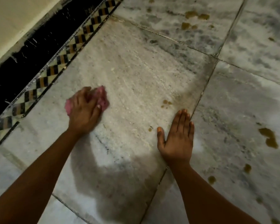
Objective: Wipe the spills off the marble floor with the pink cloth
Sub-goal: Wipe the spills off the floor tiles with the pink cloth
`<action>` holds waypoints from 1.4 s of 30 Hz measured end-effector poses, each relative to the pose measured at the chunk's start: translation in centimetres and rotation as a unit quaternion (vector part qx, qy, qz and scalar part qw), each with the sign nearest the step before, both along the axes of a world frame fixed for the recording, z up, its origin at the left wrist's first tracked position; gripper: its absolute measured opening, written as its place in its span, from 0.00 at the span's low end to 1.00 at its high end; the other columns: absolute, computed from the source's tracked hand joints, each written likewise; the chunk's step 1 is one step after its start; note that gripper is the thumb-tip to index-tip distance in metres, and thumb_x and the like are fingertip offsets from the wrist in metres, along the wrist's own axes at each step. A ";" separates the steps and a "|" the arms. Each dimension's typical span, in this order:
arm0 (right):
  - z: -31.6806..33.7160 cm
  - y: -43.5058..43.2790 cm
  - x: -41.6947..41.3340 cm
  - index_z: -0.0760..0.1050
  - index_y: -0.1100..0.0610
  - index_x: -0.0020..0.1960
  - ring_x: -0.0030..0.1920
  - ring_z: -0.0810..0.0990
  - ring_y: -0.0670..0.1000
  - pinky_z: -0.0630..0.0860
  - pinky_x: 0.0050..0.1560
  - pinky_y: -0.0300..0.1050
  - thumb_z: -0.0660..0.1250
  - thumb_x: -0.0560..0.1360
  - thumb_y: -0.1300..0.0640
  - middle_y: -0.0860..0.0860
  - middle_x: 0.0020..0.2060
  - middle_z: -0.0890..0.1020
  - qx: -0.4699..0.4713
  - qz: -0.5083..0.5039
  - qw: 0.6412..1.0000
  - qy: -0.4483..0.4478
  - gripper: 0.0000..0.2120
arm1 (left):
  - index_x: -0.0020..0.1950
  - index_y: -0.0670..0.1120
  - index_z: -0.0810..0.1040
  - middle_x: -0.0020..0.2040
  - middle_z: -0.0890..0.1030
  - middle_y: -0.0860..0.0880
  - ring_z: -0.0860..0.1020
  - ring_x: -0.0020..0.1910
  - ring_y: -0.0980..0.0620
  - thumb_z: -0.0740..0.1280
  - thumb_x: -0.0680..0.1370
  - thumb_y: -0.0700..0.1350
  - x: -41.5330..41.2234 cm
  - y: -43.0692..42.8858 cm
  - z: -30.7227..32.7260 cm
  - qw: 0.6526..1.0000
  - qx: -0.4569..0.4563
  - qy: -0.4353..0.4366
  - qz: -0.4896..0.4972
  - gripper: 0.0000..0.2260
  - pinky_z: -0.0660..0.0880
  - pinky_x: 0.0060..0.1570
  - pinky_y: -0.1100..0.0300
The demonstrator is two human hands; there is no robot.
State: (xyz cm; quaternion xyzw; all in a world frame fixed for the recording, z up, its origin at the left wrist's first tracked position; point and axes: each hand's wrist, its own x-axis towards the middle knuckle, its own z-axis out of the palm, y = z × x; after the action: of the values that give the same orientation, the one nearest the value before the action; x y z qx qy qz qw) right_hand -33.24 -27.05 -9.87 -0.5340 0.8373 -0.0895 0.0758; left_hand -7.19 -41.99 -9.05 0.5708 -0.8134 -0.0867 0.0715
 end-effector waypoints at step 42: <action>-0.2 0.2 0.3 0.53 0.67 0.75 0.74 0.57 0.61 0.48 0.74 0.54 0.47 0.75 0.41 0.64 0.74 0.58 -0.020 0.000 1.000 0.004 0.38 | 0.75 0.52 0.57 0.77 0.56 0.50 0.54 0.76 0.49 0.49 0.76 0.54 -19.8 -5.1 1.5 0.968 0.131 0.014 -0.212 0.27 0.48 0.73 0.50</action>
State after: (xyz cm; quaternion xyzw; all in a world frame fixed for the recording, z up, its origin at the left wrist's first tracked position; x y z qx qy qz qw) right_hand -32.91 -26.84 -10.02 -0.5354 0.8360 -0.1036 0.0617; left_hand -26.95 -47.06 -7.57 0.3886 -0.8963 -0.2133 -0.0123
